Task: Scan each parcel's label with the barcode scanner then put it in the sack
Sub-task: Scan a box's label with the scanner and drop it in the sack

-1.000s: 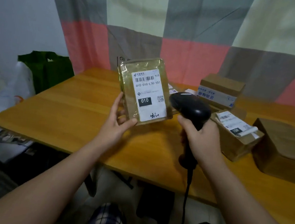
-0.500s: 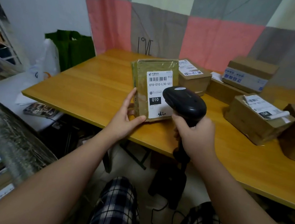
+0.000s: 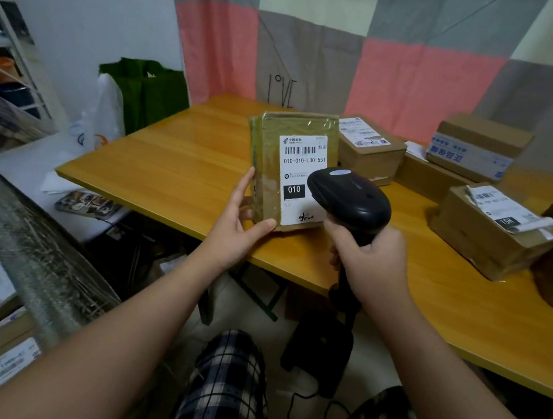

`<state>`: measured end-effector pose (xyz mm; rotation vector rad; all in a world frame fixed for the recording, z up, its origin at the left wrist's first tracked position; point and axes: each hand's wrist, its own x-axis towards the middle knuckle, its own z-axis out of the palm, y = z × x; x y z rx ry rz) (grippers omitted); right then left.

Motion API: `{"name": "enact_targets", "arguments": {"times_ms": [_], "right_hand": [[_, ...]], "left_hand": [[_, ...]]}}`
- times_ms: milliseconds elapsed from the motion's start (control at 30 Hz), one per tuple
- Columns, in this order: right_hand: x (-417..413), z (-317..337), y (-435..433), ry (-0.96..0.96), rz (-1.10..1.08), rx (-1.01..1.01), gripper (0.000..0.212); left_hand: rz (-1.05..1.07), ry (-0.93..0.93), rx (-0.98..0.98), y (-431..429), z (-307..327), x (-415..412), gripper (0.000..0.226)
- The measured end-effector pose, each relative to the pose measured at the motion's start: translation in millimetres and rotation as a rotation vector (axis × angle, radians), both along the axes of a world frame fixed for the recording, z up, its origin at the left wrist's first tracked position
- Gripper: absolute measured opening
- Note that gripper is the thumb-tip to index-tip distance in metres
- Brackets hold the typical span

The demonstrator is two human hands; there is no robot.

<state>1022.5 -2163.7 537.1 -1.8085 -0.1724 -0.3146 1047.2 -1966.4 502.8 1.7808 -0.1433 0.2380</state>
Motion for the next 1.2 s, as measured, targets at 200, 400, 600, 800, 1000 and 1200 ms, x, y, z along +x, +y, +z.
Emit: {"name": "enact_targets", "arguments": {"times_ms": [200,400,600,800,1000,1200], "right_hand": [[-17,-7,47,0.03,0.235,-0.015,0.02],[-49,-28,148,0.05,0.558,-0.078,0.019],[-85,-46,228,0.085,0.789,-0.175,0.015],[-100,-70,285,0.087,0.837,-0.371,0.016],[-107,-96,295,0.147,0.909,-0.515,0.017],[-83,-126,286,0.112,0.84,-0.757,0.051]], "left_hand": [[0.238,-0.059,0.034,49,-11,-80,0.082],[0.636,-0.063,0.109,132,-31,-181,0.076],[1.018,0.153,0.374,210,-60,-265,0.077],[1.288,0.525,0.863,254,-59,-319,0.074],[0.983,0.455,0.672,260,-50,-318,0.07],[0.759,0.696,0.901,261,-68,-307,0.066]]}}
